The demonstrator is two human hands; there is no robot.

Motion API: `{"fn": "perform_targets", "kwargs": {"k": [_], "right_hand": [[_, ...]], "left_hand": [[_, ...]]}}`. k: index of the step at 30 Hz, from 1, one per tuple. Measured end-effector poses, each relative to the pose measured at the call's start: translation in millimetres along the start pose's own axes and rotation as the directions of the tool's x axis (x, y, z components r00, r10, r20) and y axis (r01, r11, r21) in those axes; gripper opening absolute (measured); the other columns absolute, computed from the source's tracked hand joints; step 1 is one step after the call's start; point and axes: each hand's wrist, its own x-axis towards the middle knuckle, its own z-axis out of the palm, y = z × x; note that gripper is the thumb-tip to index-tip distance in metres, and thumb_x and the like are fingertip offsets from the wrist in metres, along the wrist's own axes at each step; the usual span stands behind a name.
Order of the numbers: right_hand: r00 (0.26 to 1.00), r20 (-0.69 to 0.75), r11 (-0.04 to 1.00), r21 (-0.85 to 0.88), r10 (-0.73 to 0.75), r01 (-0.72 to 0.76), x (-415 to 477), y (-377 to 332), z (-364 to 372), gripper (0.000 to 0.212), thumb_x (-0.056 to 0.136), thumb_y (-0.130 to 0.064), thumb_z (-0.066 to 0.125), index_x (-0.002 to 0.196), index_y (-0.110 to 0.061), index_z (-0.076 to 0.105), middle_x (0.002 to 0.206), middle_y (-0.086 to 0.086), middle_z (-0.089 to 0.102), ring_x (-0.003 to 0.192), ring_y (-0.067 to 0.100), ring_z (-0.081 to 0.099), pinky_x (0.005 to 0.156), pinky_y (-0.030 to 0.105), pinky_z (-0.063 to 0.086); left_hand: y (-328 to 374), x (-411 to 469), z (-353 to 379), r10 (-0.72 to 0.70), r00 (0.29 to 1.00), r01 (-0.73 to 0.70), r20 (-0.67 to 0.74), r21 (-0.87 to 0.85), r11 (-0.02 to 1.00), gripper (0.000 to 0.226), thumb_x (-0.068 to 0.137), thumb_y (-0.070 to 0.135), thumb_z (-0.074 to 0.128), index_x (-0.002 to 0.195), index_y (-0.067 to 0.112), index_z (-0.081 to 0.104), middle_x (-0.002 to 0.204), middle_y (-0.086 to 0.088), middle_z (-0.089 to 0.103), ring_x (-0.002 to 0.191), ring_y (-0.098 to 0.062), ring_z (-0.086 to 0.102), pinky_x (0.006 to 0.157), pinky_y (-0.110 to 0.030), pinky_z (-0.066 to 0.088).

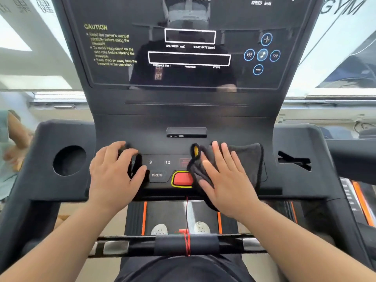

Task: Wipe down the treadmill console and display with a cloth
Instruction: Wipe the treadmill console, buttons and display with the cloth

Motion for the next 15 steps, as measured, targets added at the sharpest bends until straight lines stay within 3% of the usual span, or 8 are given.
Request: {"fn": "perform_targets", "kwargs": {"k": [2, 4, 7, 9, 11, 15], "right_hand": [[0.999, 0.018, 0.999, -0.021, 0.038, -0.038, -16, 24, 0, 0.064, 0.103, -0.052, 0.027, 0.160, -0.023, 0.032, 0.171, 0.018, 0.016, 0.158, 0.039, 0.011, 0.125, 0.057, 0.021], [0.978, 0.028, 0.978, -0.019, 0.207, -0.206, -22, 48, -5, 0.068, 0.102, -0.053, 0.022, 0.163, -0.022, 0.027, 0.171, 0.019, 0.011, 0.158, 0.040, 0.008, 0.125, 0.059, 0.019], [0.863, 0.055, 0.864, 0.001, 0.503, -0.503, -6, 55, -13, 0.085, 0.094, -0.063, 0.009, 0.165, -0.016, 0.018, 0.169, 0.027, 0.001, 0.157, 0.046, 0.000, 0.127, 0.060, 0.007], [0.791, 0.078, 0.793, 0.014, 0.607, -0.609, 14, 31, -16, 0.094, 0.092, -0.068, 0.007, 0.163, -0.008, 0.018, 0.167, 0.034, -0.003, 0.155, 0.050, -0.003, 0.126, 0.060, 0.003], [0.796, 0.071, 0.798, 0.012, 0.601, -0.603, 34, -4, -13, 0.095, 0.094, -0.070, 0.013, 0.159, -0.002, 0.025, 0.165, 0.038, -0.003, 0.154, 0.052, -0.003, 0.125, 0.061, 0.003], [0.904, 0.000, 0.903, -0.028, 0.429, -0.428, 57, -79, 2, 0.101, 0.089, -0.075, 0.022, 0.152, 0.002, 0.040, 0.159, 0.045, 0.014, 0.149, 0.059, 0.015, 0.120, 0.066, 0.017]], "left_hand": [[-9, 4, 1, 0.009, 1.000, -0.008, 0.011, -0.014, 1.000, 0.054, 0.083, 0.053, 0.049, 0.115, 0.014, 0.069, 0.135, -0.012, 0.055, 0.121, -0.038, 0.047, 0.103, -0.055, 0.037], [-17, 7, 1, 0.019, 1.000, -0.018, 0.020, -0.033, 0.999, 0.055, 0.083, 0.053, 0.049, 0.118, 0.015, 0.068, 0.137, -0.012, 0.054, 0.124, -0.038, 0.045, 0.104, -0.055, 0.036], [-29, 9, -1, 0.021, 1.000, -0.019, 0.019, -0.071, 0.997, 0.054, 0.084, 0.052, 0.050, 0.121, 0.015, 0.067, 0.140, -0.011, 0.052, 0.127, -0.037, 0.043, 0.105, -0.054, 0.034], [-38, 8, -4, 0.014, 1.000, -0.013, 0.017, -0.088, 0.996, 0.054, 0.085, 0.051, 0.050, 0.123, 0.015, 0.065, 0.141, -0.011, 0.051, 0.129, -0.036, 0.042, 0.106, -0.053, 0.032], [-50, 6, -7, -0.002, 1.000, 0.005, 0.024, -0.109, 0.994, 0.053, 0.087, 0.049, 0.048, 0.125, 0.015, 0.063, 0.143, -0.011, 0.050, 0.130, -0.035, 0.041, 0.106, -0.054, 0.032], [-77, 1, -12, -0.019, 0.998, 0.027, 0.066, -0.132, 0.991, 0.054, 0.089, 0.047, 0.044, 0.128, 0.013, 0.060, 0.143, -0.010, 0.051, 0.128, -0.036, 0.043, 0.105, -0.054, 0.032]]}}
